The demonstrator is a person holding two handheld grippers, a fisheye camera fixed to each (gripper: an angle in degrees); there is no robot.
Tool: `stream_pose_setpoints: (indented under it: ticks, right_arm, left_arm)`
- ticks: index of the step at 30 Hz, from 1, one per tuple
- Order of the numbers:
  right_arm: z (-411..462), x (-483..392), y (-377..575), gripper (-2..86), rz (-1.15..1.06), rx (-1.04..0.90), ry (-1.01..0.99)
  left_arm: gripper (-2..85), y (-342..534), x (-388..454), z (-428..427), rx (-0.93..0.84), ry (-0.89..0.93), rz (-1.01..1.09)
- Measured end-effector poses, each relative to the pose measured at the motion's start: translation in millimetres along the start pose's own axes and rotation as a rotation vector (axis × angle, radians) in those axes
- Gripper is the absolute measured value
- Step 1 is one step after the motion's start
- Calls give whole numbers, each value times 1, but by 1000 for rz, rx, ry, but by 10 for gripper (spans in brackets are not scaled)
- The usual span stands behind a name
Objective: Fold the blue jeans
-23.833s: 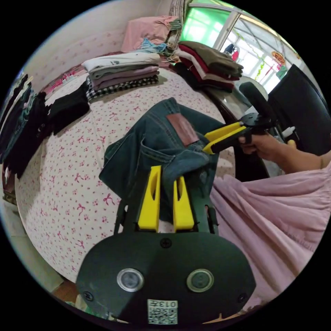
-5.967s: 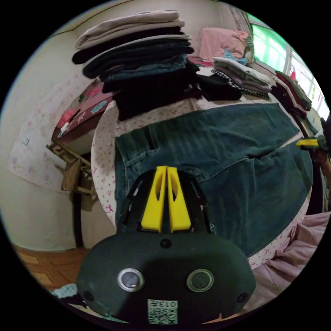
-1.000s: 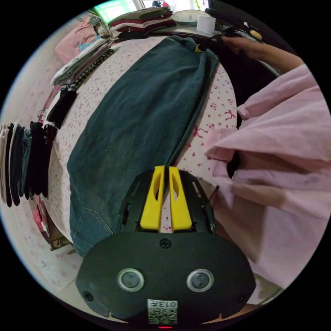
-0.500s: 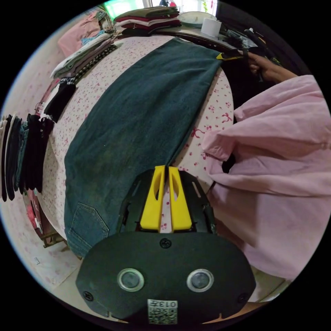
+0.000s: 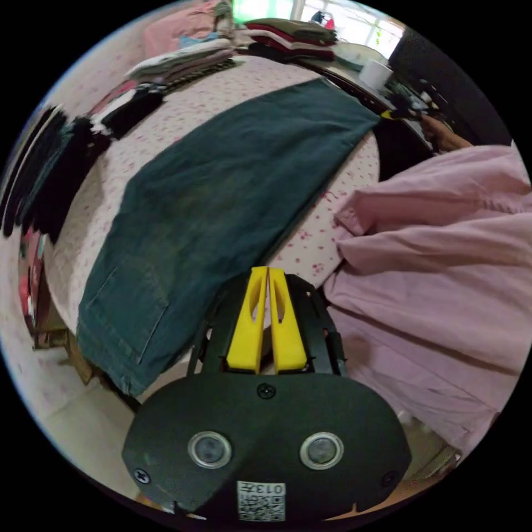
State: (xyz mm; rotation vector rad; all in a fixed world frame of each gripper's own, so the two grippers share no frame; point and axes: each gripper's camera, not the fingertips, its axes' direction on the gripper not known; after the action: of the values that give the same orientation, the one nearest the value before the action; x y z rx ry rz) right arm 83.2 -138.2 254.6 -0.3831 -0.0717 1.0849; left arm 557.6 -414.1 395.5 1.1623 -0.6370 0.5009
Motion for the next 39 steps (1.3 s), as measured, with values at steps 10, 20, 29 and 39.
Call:
stream_pose_setpoints:
  ticks: [10,20,29,39]
  right_arm:
    - [40,-176,-131,22,-433,80,-40]
    - [206,-445,-268,66,-927,-121,-215]
    - [323,-571,-334,78,-1003,-402,-349]
    - [274,-603,-247,22,-1311,-189,-315]
  left_arm:
    - [-3,-13,-75,-1,90,-169,-250]
    - [-4,2,-58,15,-28,-71,-141]
    - [0,12,-140,-27,110,-273,-381]
    - [-3,22,-126,-30,189,-445,-427]
